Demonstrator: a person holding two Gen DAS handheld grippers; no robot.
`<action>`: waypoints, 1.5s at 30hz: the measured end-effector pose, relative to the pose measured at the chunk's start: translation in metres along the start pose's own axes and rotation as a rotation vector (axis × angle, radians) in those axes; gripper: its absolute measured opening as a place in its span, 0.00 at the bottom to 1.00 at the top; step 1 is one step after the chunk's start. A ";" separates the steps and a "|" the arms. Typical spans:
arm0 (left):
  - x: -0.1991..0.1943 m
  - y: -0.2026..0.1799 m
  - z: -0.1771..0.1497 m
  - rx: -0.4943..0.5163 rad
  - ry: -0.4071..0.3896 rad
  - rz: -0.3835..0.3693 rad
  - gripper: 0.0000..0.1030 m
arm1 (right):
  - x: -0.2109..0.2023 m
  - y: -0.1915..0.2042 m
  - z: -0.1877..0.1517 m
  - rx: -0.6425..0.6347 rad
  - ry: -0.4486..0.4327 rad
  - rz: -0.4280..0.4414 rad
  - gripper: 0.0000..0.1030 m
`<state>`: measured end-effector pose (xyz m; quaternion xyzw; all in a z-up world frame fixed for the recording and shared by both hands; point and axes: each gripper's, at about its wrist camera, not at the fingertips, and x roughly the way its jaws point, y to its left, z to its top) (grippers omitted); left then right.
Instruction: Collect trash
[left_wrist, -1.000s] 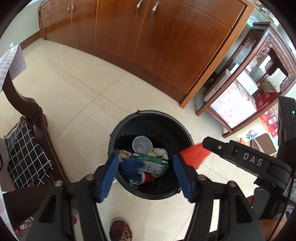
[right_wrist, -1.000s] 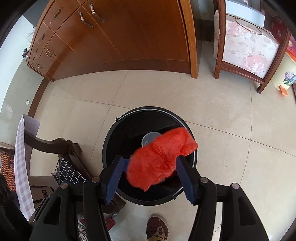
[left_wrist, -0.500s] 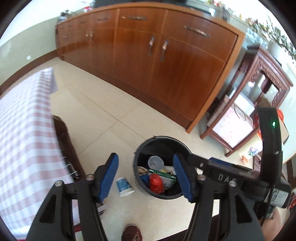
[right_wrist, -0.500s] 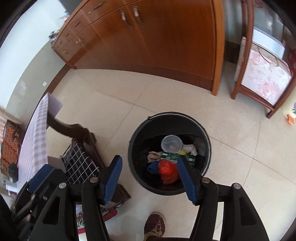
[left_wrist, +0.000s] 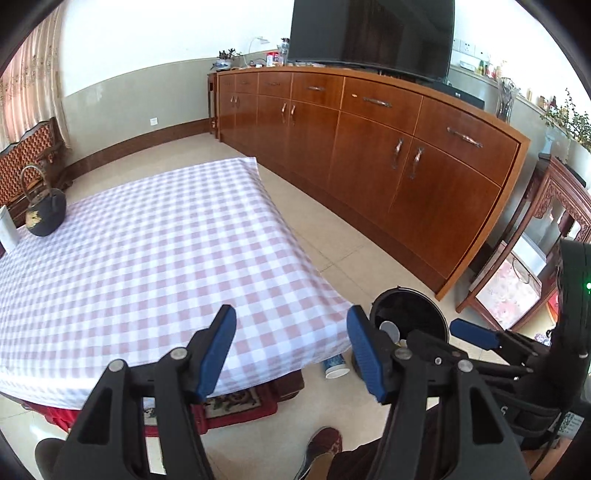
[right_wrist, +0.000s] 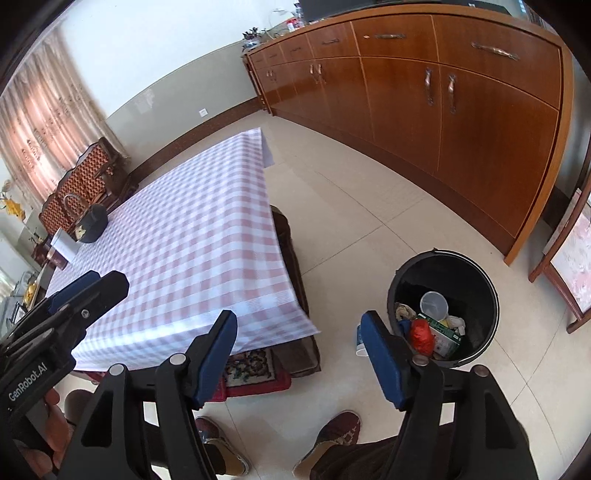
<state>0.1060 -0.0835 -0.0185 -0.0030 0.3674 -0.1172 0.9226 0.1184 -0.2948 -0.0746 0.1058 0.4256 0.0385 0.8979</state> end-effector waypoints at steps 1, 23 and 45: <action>-0.009 0.005 -0.003 -0.008 -0.011 0.008 0.64 | -0.006 0.011 -0.006 -0.018 -0.006 0.006 0.71; -0.095 0.041 -0.048 -0.122 -0.144 0.118 0.86 | -0.117 0.071 -0.067 -0.110 -0.222 -0.081 0.81; -0.104 0.048 -0.055 -0.141 -0.151 0.166 0.86 | -0.113 0.078 -0.065 -0.121 -0.234 -0.082 0.81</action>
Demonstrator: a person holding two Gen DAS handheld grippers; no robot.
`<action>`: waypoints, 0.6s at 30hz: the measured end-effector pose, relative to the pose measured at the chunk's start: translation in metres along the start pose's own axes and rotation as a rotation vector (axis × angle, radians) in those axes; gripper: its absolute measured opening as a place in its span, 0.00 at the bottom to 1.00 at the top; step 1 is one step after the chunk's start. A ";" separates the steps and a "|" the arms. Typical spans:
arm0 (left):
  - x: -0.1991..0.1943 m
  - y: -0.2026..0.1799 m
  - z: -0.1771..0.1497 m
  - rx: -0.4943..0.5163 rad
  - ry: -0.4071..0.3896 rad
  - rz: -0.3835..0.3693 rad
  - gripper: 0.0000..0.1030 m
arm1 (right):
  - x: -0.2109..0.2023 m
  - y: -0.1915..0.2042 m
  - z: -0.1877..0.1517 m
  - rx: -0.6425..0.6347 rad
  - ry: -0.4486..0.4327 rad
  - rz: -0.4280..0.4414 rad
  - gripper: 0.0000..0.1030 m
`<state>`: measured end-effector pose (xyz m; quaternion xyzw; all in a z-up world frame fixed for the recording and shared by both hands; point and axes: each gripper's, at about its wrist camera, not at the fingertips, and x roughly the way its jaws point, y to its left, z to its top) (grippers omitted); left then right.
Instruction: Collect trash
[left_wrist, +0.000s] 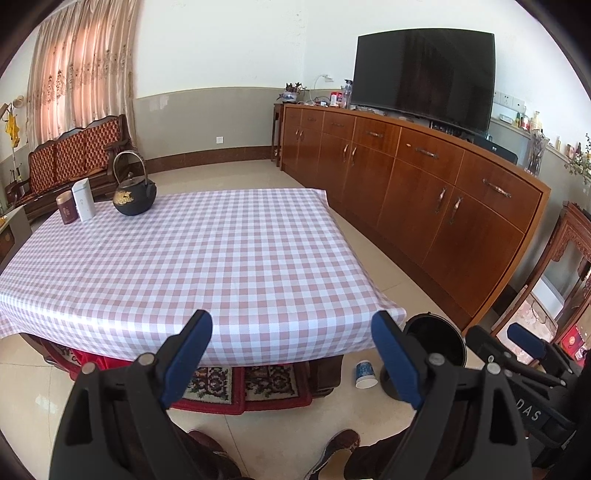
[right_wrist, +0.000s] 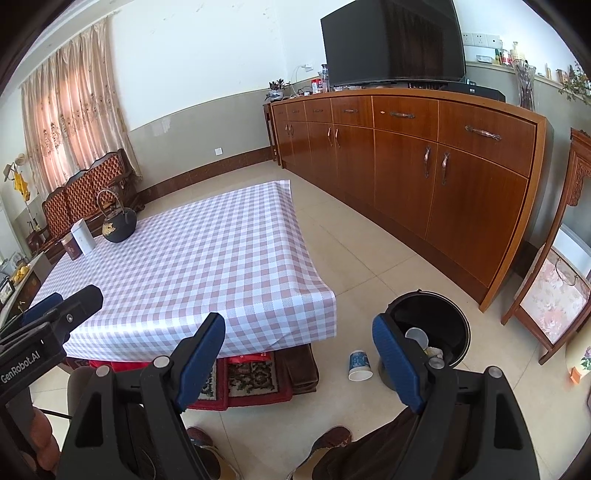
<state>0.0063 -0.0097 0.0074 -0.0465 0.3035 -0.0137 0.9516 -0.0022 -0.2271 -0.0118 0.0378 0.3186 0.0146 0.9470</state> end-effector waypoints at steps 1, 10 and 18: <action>0.000 0.000 0.000 0.003 -0.002 0.001 0.86 | 0.000 0.000 0.000 0.001 0.000 -0.001 0.81; -0.001 -0.001 0.000 0.008 -0.004 0.004 0.86 | -0.001 -0.001 0.001 0.006 -0.005 0.000 0.81; -0.001 -0.001 0.000 0.009 -0.004 0.003 0.86 | -0.001 -0.002 0.002 0.010 -0.004 0.002 0.81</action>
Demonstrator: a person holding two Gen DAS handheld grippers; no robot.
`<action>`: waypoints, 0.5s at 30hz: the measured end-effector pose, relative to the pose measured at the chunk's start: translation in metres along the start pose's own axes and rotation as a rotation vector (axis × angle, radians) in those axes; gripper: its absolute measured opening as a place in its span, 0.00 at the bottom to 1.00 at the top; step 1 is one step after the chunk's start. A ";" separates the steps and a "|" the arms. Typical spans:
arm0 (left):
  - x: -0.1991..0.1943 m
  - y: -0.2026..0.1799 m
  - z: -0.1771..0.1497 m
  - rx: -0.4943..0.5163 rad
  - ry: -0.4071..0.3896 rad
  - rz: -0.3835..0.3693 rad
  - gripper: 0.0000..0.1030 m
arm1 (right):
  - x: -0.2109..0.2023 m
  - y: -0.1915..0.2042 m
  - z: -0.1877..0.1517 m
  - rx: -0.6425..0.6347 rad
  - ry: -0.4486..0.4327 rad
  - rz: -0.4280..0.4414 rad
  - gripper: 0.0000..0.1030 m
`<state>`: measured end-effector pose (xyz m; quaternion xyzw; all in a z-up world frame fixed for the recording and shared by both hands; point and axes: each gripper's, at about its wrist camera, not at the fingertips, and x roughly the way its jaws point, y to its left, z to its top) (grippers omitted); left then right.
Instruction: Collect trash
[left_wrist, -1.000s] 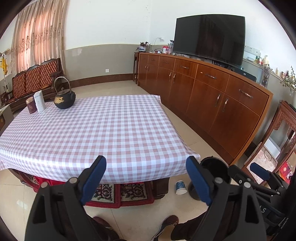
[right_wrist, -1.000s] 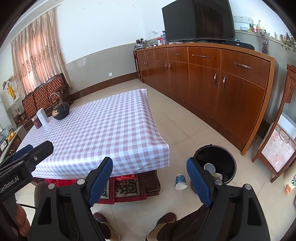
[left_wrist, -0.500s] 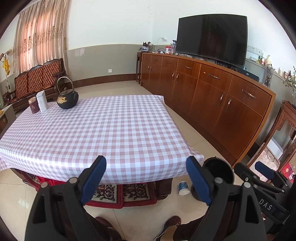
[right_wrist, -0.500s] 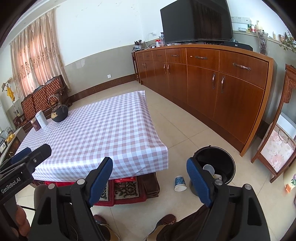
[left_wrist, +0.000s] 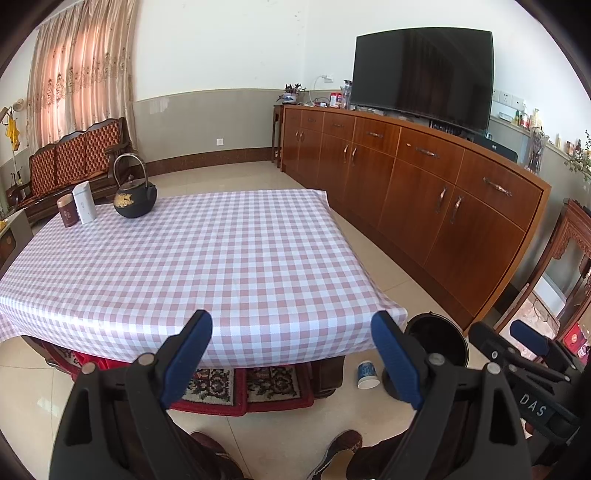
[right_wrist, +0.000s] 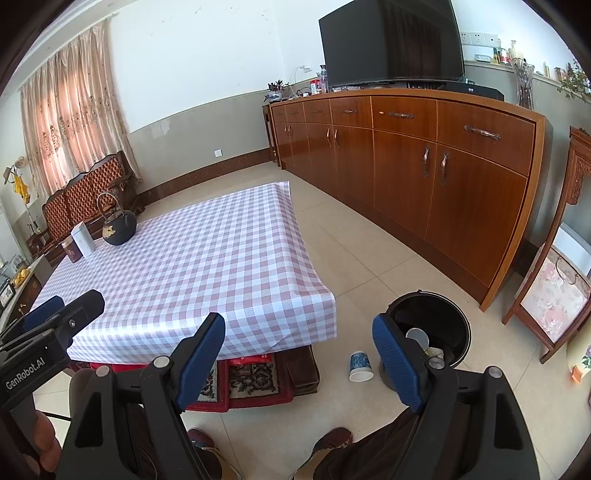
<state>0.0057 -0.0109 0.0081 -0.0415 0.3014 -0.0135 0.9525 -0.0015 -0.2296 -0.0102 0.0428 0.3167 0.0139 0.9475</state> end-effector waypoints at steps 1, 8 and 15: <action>0.000 0.000 0.000 0.001 0.000 -0.001 0.86 | 0.000 0.000 0.000 0.001 0.000 0.000 0.81; 0.001 0.000 -0.001 0.001 0.001 0.000 0.86 | 0.000 0.000 0.000 0.006 0.000 0.001 0.81; 0.001 0.001 -0.002 -0.005 -0.002 -0.002 0.86 | -0.003 0.002 0.000 0.000 -0.020 -0.006 0.81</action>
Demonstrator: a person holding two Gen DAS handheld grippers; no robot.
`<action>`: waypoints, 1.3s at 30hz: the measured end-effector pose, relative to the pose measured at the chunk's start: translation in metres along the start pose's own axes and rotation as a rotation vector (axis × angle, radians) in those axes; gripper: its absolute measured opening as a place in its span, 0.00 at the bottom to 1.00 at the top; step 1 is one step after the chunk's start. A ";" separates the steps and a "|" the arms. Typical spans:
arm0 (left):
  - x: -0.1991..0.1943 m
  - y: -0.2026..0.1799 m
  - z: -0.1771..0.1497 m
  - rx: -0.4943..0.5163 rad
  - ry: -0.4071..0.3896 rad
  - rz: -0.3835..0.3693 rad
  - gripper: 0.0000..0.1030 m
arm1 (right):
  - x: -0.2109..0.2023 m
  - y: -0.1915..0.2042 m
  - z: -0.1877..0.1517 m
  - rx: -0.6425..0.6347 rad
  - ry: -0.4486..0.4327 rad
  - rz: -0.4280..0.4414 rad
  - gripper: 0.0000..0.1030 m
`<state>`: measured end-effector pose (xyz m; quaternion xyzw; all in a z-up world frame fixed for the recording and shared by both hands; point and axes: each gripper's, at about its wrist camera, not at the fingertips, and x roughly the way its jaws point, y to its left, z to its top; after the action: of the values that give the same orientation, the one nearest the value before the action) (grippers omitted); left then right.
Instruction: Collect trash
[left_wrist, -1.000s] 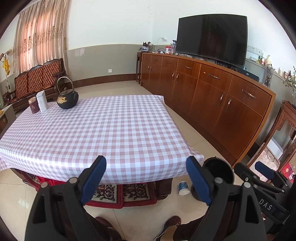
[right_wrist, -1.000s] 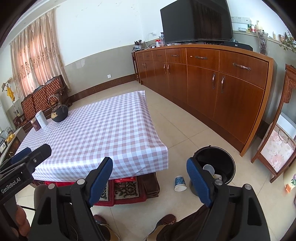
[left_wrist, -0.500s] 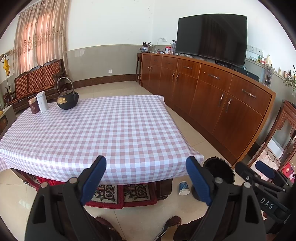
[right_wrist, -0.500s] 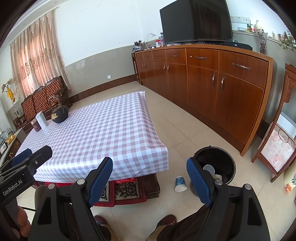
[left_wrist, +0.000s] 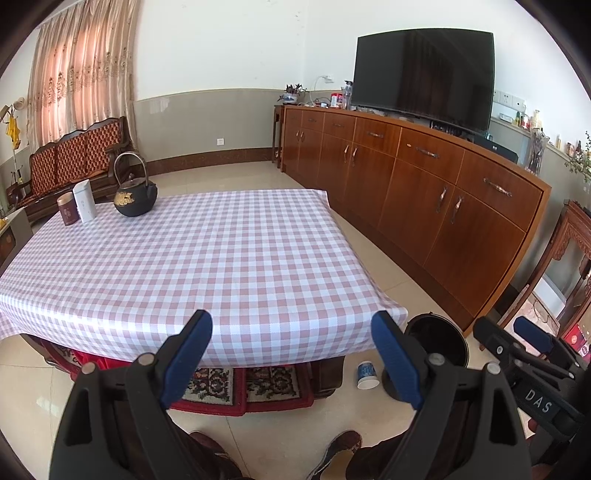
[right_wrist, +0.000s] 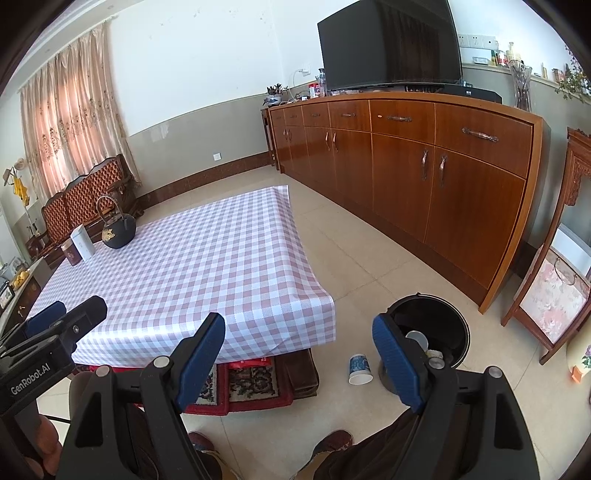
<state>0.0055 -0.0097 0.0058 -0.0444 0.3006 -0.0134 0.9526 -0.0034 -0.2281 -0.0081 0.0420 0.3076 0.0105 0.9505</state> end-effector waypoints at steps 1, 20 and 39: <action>0.000 0.000 0.000 0.000 0.000 0.001 0.86 | -0.001 0.001 0.000 -0.001 -0.004 -0.002 0.81; -0.001 -0.002 -0.001 -0.004 -0.006 0.002 0.86 | -0.004 0.002 0.001 -0.005 -0.030 -0.006 0.81; 0.004 0.003 -0.003 -0.022 0.010 -0.005 0.86 | 0.000 0.005 -0.001 -0.015 -0.017 -0.002 0.81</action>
<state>0.0071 -0.0076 0.0005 -0.0554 0.3052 -0.0128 0.9506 -0.0036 -0.2228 -0.0083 0.0348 0.2994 0.0112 0.9534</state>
